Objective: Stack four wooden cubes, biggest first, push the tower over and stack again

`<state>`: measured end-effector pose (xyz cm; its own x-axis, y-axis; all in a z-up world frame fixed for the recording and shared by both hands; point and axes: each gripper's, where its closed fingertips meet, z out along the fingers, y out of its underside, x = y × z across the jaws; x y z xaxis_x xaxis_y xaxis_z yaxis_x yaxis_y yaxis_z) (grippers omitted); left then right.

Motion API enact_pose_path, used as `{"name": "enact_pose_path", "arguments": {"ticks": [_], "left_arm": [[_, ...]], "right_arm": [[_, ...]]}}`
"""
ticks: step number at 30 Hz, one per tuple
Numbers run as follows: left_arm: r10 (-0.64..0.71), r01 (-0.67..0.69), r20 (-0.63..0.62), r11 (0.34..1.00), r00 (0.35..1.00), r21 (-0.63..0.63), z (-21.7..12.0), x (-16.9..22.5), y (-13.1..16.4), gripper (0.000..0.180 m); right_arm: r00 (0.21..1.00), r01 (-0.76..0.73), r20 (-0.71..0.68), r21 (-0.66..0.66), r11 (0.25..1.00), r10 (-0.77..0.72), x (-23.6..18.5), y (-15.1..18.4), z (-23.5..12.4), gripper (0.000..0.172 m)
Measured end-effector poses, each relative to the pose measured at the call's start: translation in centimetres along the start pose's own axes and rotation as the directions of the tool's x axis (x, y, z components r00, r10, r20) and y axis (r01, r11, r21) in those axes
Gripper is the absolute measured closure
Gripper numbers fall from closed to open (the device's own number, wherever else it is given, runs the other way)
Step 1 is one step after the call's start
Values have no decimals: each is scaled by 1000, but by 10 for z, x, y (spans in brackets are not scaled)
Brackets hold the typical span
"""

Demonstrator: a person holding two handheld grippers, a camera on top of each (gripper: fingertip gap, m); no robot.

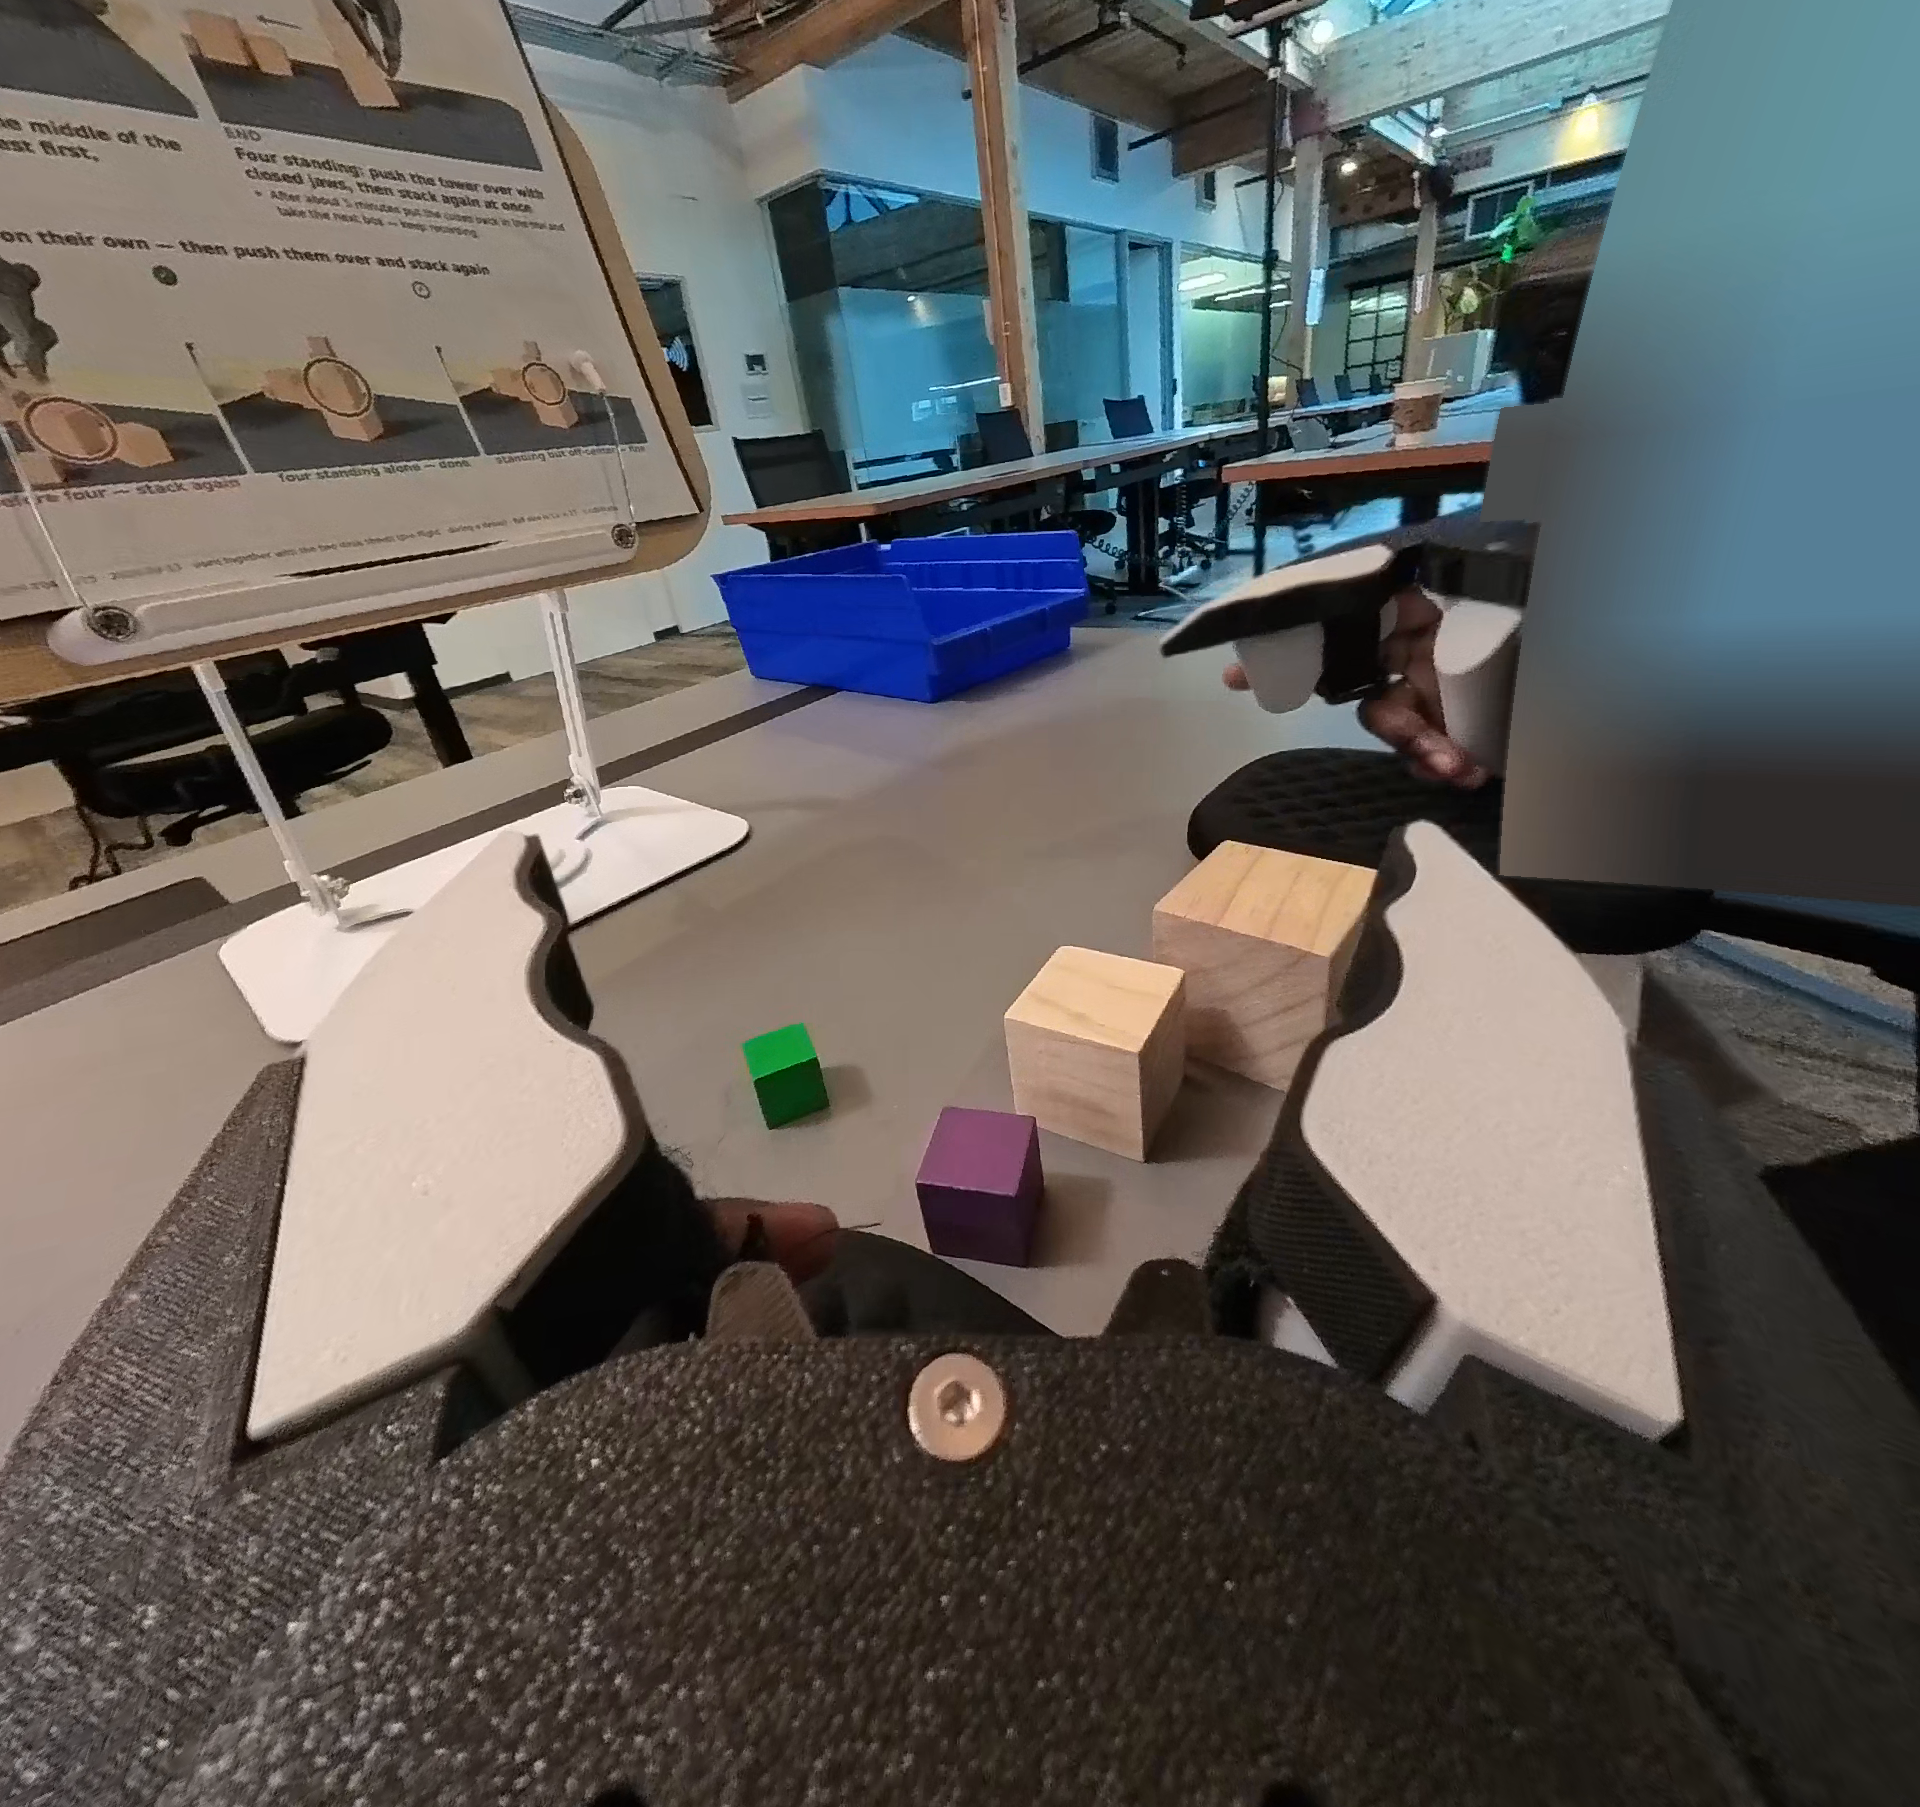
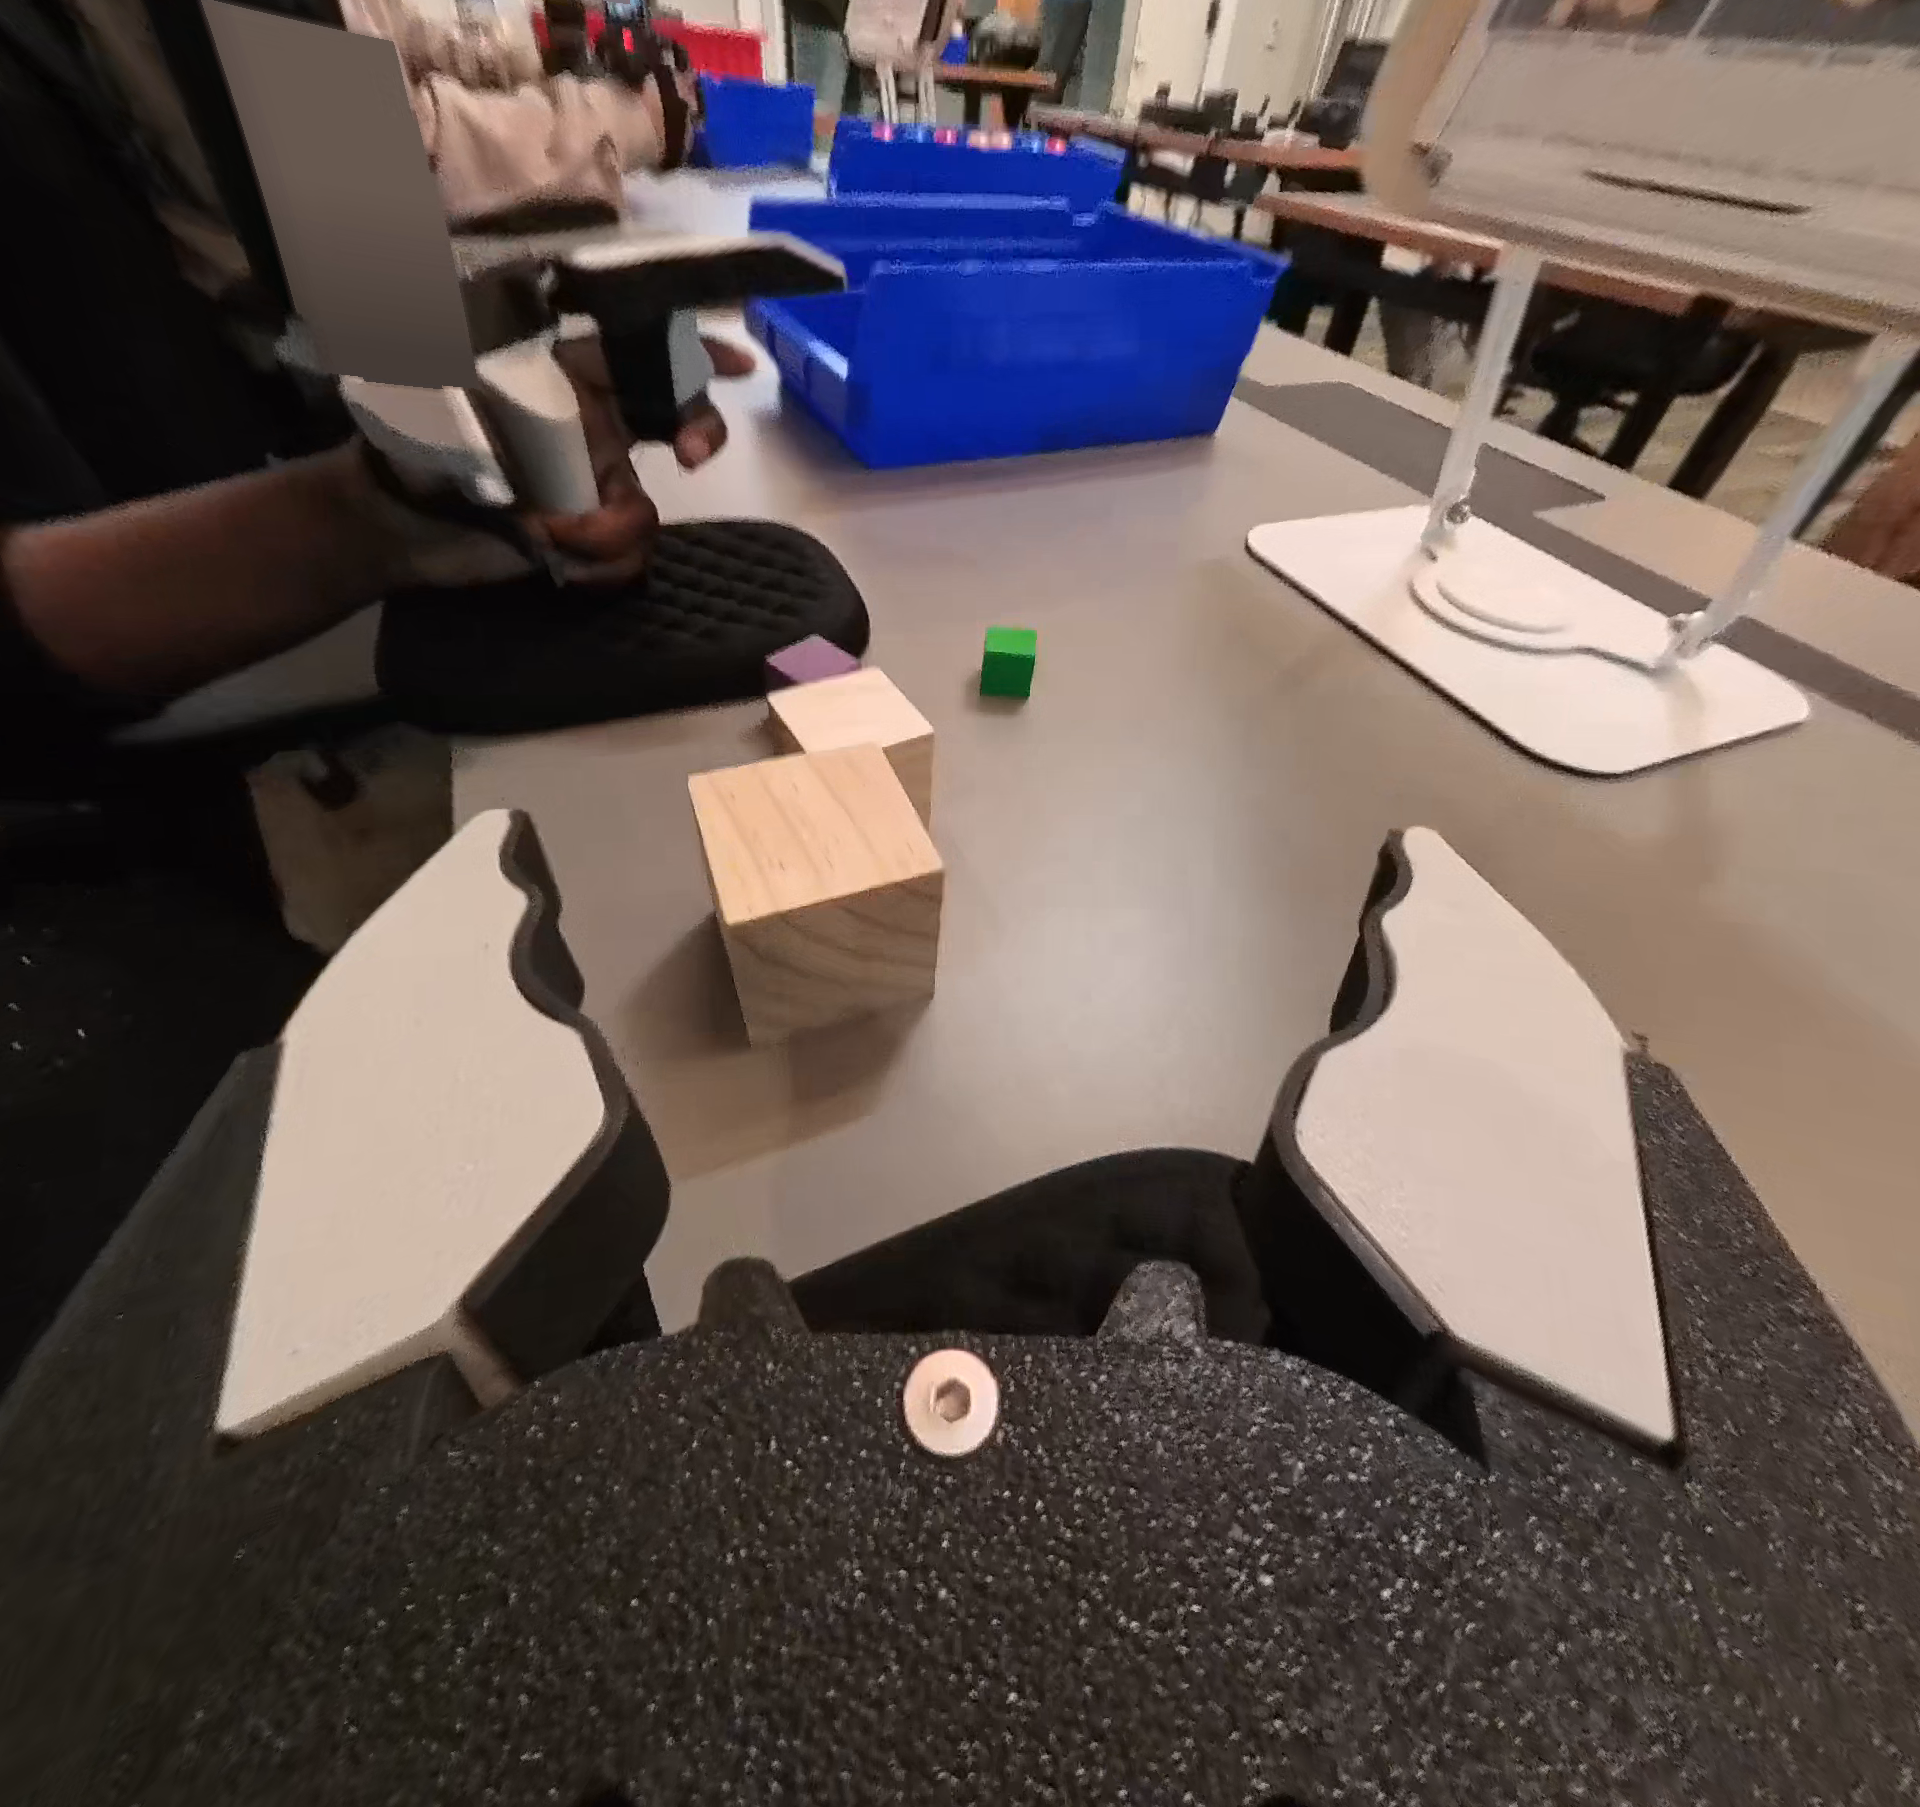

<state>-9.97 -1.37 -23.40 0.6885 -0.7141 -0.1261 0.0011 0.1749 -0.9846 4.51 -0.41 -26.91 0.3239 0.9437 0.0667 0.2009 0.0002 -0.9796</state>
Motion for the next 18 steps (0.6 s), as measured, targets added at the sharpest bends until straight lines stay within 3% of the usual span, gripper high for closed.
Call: {"name": "enact_pose_path", "arguments": {"ticks": [3, 6, 7, 8, 13, 18], "left_arm": [[-17, 19, 151, 1000, 988, -11, -1, -20, 1, 35], [-21, 26, 442, 1000, 897, -4, -13, -54, 1, 35], [-9, 16, 545, 1000, 838, -8, -20, -65, 1, 35], [22, -10, 578, 1000, 816, -23, -22, -67, 1, 35], [92, -44, 593, 995, 800, -95, -18, -66, 6, 35], [51, -16, 590, 998, 806, -65, -20, -67, 5, 38]], "right_arm": [[999, -36, 13, 62, 997, 35, 3, -9, -6, 38], [999, -33, 15, 61, 998, 32, 3, -8, -6, 39], [1000, -29, 13, 57, 998, 28, 2, -7, -5, 40], [1000, -25, 12, 49, 998, 25, 2, -6, -5, 41], [997, -15, 75, -22, 1000, 16, -6, 0, 1, 51], [976, 112, 213, -332, 937, -41, -17, 10, 13, 76]]}}
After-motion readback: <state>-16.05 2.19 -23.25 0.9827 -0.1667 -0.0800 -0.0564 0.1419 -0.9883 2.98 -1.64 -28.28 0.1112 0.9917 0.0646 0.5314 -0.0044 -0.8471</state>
